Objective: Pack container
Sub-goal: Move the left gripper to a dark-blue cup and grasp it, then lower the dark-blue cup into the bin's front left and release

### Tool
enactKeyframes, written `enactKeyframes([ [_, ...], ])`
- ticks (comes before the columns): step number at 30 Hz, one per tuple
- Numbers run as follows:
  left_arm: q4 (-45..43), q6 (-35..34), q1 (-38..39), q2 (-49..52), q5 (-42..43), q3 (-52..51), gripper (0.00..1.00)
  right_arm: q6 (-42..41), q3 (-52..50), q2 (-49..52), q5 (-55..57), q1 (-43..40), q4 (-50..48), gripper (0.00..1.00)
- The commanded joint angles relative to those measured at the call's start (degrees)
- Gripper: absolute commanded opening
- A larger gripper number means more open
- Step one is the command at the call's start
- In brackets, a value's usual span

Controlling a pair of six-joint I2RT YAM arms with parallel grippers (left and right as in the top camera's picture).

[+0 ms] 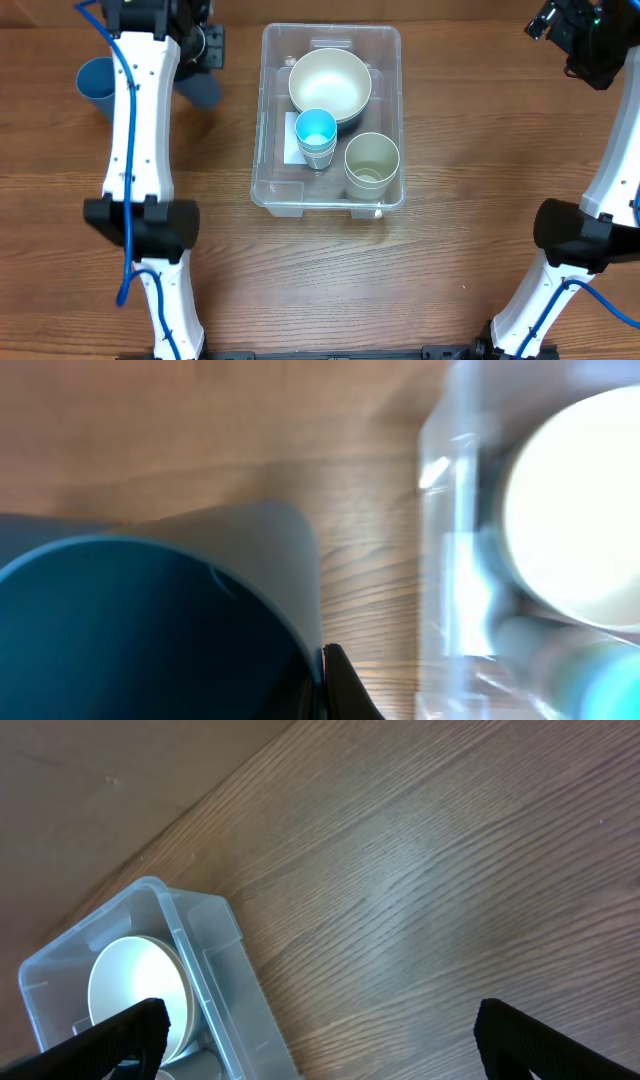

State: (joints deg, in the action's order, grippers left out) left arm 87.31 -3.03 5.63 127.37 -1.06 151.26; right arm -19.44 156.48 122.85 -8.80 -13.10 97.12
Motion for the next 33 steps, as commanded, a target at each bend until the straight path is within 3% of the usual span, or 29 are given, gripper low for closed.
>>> enactKeyframes([
  [1, 2.67, -0.81, 4.35, -10.86, 0.48, 2.56, 0.04, 0.39, 1.42, -2.21, -0.31, -0.2, -0.11, 1.0],
  [5, 9.51, -0.11, 12.59, -17.79, 0.48, 2.49, 0.04, 0.39, 1.42, -2.21, -0.31, -0.2, -0.13, 1.0],
  [9, 9.51, -0.17, 23.98, -21.81, 0.83, 1.84, 0.04, 0.39, 1.42, -2.21, -0.31, -0.2, -0.13, 1.0],
  [12, 9.51, -1.49, 28.28, -22.14, 0.5, -1.97, 0.04, 0.39, 1.42, -2.21, -0.31, -0.2, -0.13, 1.0],
  [17, 9.51, -3.43, 28.81, -25.18, 0.7, -19.89, 0.04, 0.39, 1.42, -2.21, -0.31, -0.2, -0.13, 1.0],
  [25, 9.27, -3.23, 29.44, -25.49, -1.38, -33.05, 0.04, 0.39, 1.42, -2.21, -0.31, -0.2, -0.11, 1.0],
  [33, -2.05, -3.13, 29.22, -25.49, -2.62, -49.53, 0.04, 0.39, 1.42, -2.21, -0.31, -0.2, -0.11, 1.0],
])
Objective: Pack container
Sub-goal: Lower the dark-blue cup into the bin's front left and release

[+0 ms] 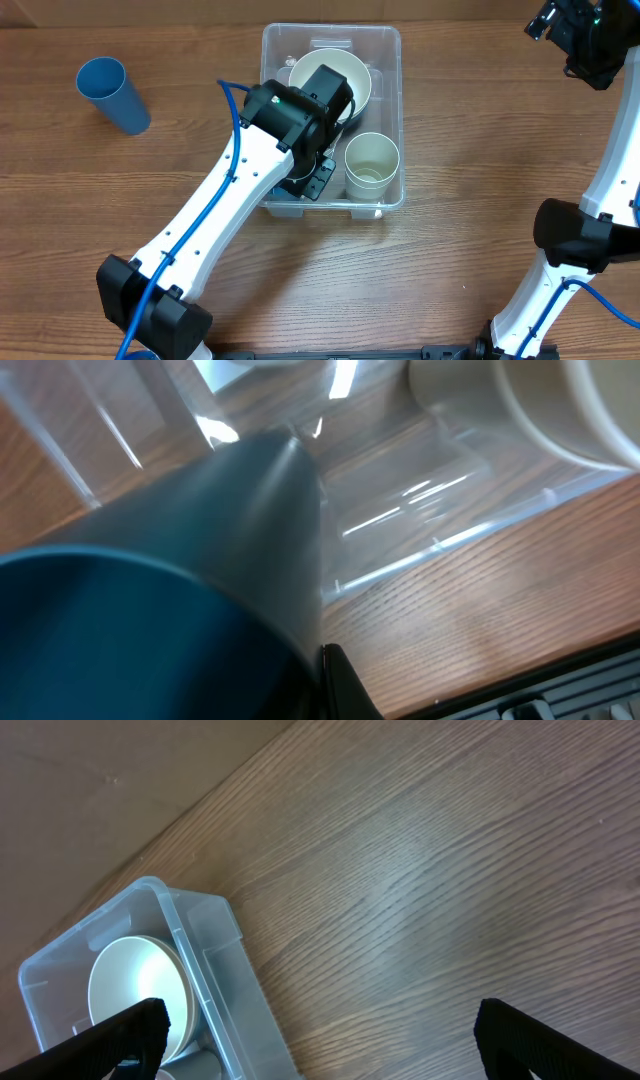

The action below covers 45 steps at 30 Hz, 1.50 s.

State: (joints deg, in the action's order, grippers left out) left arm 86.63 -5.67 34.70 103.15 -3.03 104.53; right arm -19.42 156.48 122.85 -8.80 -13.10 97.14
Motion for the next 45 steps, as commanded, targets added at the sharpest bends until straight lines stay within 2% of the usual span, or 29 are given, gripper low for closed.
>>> enactKeyframes([
  [1, -1.9, -0.55, 0.15, -1.27, -1.16, -3.69, 0.04, 0.37, 1.42, -2.21, -0.31, -0.2, -0.13, 1.0],
  [8, -4.28, -0.57, 0.09, -1.27, -3.39, -7.87, 0.04, 0.37, 1.42, -2.21, -0.31, -0.2, -0.15, 1.0],
  [10, -4.44, -0.55, 0.09, -1.27, -3.61, -8.04, 0.1, 0.37, 1.42, -2.21, -0.31, -0.2, -0.15, 1.0],
  [12, -4.48, -0.55, 0.09, -1.27, -3.61, -8.04, 0.23, 0.37, 1.42, -2.21, -0.31, -0.2, -0.15, 1.0],
  [13, -4.52, -0.55, 0.11, -1.27, -3.61, -8.04, 0.25, 0.37, 1.42, -2.21, -0.31, -0.2, -0.15, 1.0],
  [14, -4.85, -0.55, 0.09, -1.27, -3.61, -8.04, 0.24, 0.37, 1.42, -2.21, -0.31, -0.2, -0.15, 1.0],
  [15, -5.44, -0.57, -0.07, -1.27, -3.61, -8.04, 0.16, 0.37, 1.42, -2.21, -0.31, -0.2, -0.15, 1.0],
  [18, -6.91, -0.66, -0.28, -1.27, -3.58, -8.04, 0.05, 0.37, 1.42, -2.21, -0.31, -0.2, -0.13, 1.0],
  [24, -8.24, -1.22, -0.28, -1.27, -4.48, -8.04, 0.04, 0.37, 1.42, -2.21, -0.31, -0.2, -0.15, 1.0],
  [25, -8.22, -1.2, -0.28, -1.27, -4.48, -8.04, 0.19, 0.37, 1.42, -2.21, -0.31, -0.2, -0.13, 1.0],
  [26, -8.24, -1.2, -0.28, -1.27, -4.48, -8.04, 0.28, 0.37, 1.42, -2.21, -0.31, -0.2, -0.15, 1.0],
  [29, -8.26, -1.22, -0.28, -1.27, -4.48, -8.04, 0.47, 0.37, 1.42, -2.21, -0.31, -0.2, -0.15, 1.0],
  [32, -8.35, -1.2, -0.28, -1.27, -4.48, -8.04, 0.55, 0.37, 1.42, -2.21, -0.31, -0.2, -0.15, 1.0],
  [36, -8.96, -1.2, -0.28, -1.27, -4.55, -8.04, 0.57, 0.37, 1.42, -2.21, -0.31, -0.2, -0.15, 1.0],
  [37, -9.01, -1.2, -0.28, -1.27, -4.98, -8.04, 0.61, 0.37, 1.42, -2.21, -0.31, -0.2, -0.15, 1.0],
  [39, -9.25, -1.22, -0.28, -1.27, -5.57, -8.04, 0.59, 0.37, 1.42, -2.21, -0.31, -0.2, -0.15, 1.0],
  [45, -11.52, -1.2, -0.28, -1.27, -6.4, -8.09, 0.18, 0.37, 1.42, -2.21, -0.31, -0.2, -0.15, 1.0],
])
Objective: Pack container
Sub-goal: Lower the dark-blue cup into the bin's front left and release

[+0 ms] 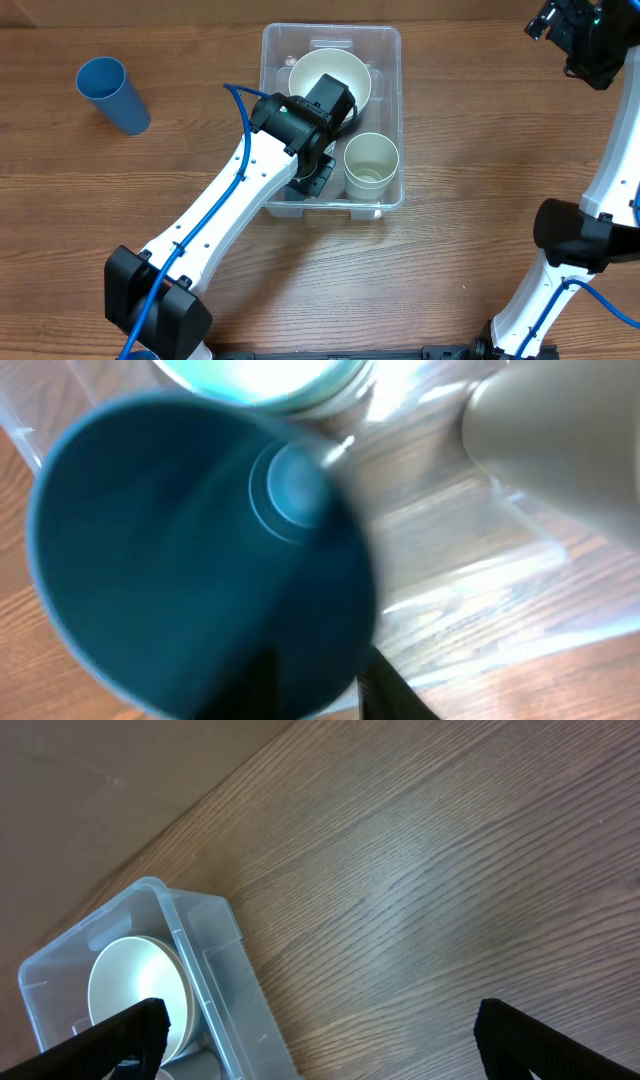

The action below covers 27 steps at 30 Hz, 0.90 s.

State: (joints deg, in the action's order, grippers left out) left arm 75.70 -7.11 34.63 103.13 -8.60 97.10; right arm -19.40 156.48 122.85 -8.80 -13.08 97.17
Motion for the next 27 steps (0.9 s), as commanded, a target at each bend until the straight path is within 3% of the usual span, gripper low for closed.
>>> enactKeyframes([
  [1, -0.9, 0.24, -0.22, -1.25, -0.83, -0.74, 0.09, 0.35, 1.42, -2.21, -0.31, -0.22, -0.17, 1.0],
  [2, -1.14, 0.24, -0.22, -1.25, -0.83, -0.96, 0.04, 0.35, 1.42, -2.21, -0.31, -0.22, -0.17, 1.0],
  [10, 0.74, 0.28, -0.2, -1.25, -0.83, -0.81, 0.04, 0.35, 1.42, -2.21, -0.31, -0.22, -0.17, 1.0],
  [20, 9.09, -0.24, -0.2, -1.25, -0.07, 10.73, 0.04, 0.35, 1.42, -2.21, -0.31, -0.22, -0.17, 1.0],
  [27, 11.61, -0.24, -0.2, -1.25, 2.27, 11.06, 0.04, 0.35, 1.42, -2.21, -0.31, -0.22, -0.17, 1.0],
])
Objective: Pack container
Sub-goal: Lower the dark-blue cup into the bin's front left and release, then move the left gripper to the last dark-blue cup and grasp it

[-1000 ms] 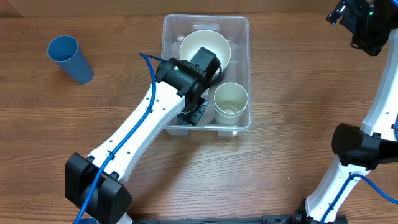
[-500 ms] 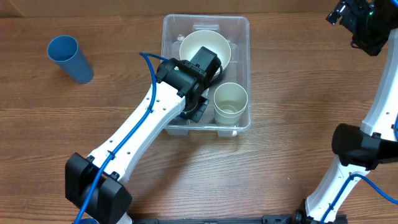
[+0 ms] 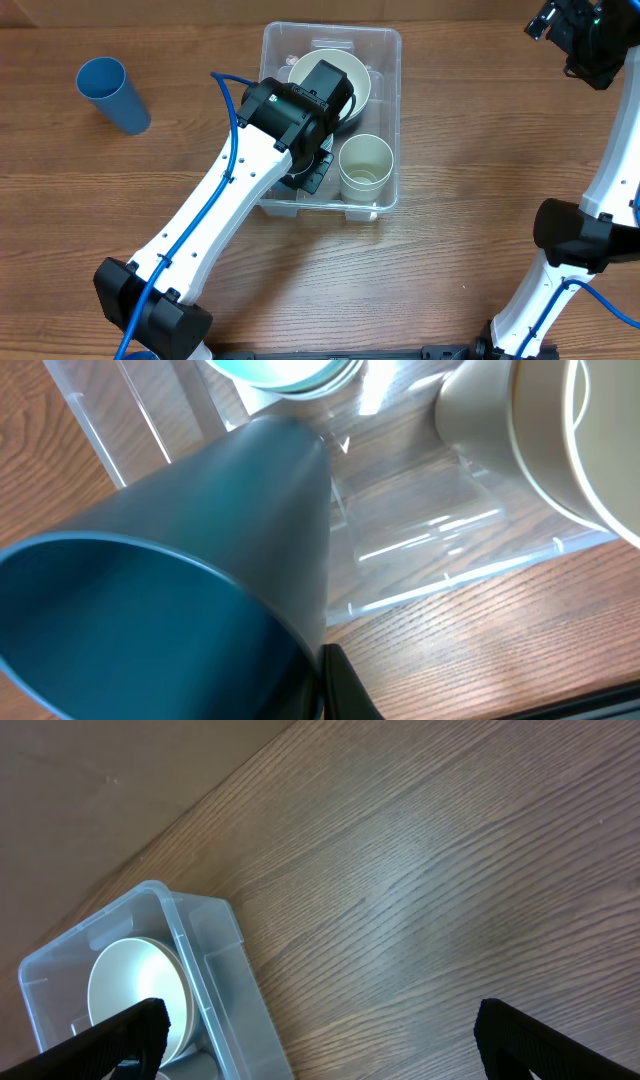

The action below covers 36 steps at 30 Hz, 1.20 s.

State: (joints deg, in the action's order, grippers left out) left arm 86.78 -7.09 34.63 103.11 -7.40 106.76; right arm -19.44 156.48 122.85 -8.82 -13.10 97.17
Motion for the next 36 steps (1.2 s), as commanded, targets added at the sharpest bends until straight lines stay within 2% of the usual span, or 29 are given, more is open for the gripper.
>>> enactKeyframes([
  [1, 0.87, -0.26, -0.2, -1.22, 1.09, 1.4, 0.04, 0.39, 1.42, -2.21, -0.28, -0.2, -0.17, 1.0],
  [14, 4.42, -1.97, -0.22, -1.22, 2.97, 1.4, 0.04, 0.39, 1.42, -2.21, -0.28, -0.2, -0.17, 1.0],
  [18, 2.69, -1.95, -0.22, -1.22, 2.93, 1.33, 0.09, 0.39, 1.42, -2.21, -0.28, -0.2, -0.17, 1.0],
  [21, 1.53, -1.92, -0.22, -1.22, 2.47, 1.29, 0.04, 0.39, 1.42, -2.21, -0.28, -0.2, -0.17, 1.0],
  [26, 1.44, -1.92, -0.22, -1.22, 2.49, 1.29, 0.04, 0.39, 1.42, -2.21, -0.28, -0.2, -0.17, 1.0],
  [28, 1.4, -1.92, -0.22, -1.22, 2.49, 1.29, 0.08, 0.39, 1.42, -2.21, -0.28, -0.2, -0.17, 1.0],
  [29, 1.4, -1.92, -0.22, -1.22, 2.49, 1.29, 0.15, 0.39, 1.42, -2.21, -0.28, -0.2, -0.15, 1.0],
  [32, 1.31, -1.95, -0.2, -1.22, 2.49, 1.29, 0.28, 0.39, 1.42, -2.21, -0.28, -0.2, -0.15, 1.0],
  [36, 0.92, -1.95, -0.22, -1.22, 2.49, 1.29, 0.33, 0.39, 1.42, -2.21, -0.28, -0.2, -0.17, 1.0],
])
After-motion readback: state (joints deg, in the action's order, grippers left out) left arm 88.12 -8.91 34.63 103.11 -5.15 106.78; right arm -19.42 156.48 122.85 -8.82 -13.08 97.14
